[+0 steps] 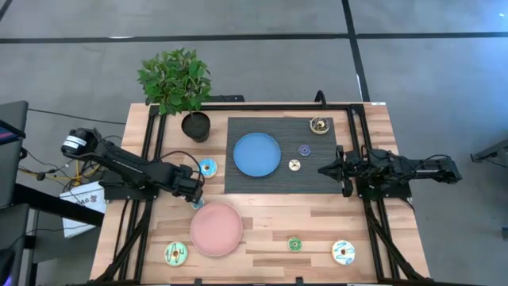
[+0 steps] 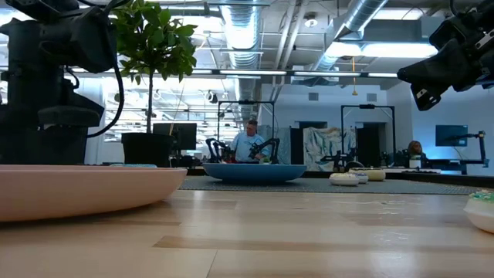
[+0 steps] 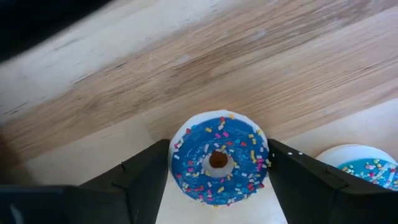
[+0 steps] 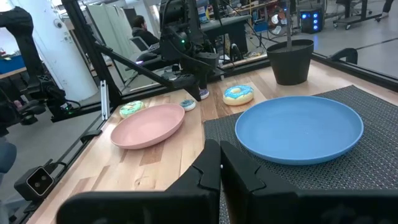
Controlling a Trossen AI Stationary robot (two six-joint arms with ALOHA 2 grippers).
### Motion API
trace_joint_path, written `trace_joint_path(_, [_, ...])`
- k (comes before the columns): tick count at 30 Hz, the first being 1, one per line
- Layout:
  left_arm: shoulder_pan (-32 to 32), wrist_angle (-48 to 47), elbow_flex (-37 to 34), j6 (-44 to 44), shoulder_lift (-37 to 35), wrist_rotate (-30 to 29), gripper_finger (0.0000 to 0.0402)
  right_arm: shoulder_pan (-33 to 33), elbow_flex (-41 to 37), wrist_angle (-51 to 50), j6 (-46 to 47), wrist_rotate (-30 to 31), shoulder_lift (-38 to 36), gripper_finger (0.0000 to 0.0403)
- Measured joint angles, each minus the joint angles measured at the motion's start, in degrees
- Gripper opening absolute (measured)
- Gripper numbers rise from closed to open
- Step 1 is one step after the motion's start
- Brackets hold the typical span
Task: Pick & Place donuts
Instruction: Put the small violet donut on the blue plate
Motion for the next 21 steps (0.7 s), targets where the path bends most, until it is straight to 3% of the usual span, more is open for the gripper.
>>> trace_joint_path(11, [1.6, -2.5, 6.0, 1.9, 0.0, -2.0, 0.0251, 0.0, 0.0, 0.0, 0.0, 0.0, 0.0, 0.0])
trace_joint_path(21, [7.6, 0.2, 14.6, 7.4, 0.0, -4.7, 0.0251, 0.0, 0.0, 0.0, 0.0, 0.0, 0.0, 0.0])
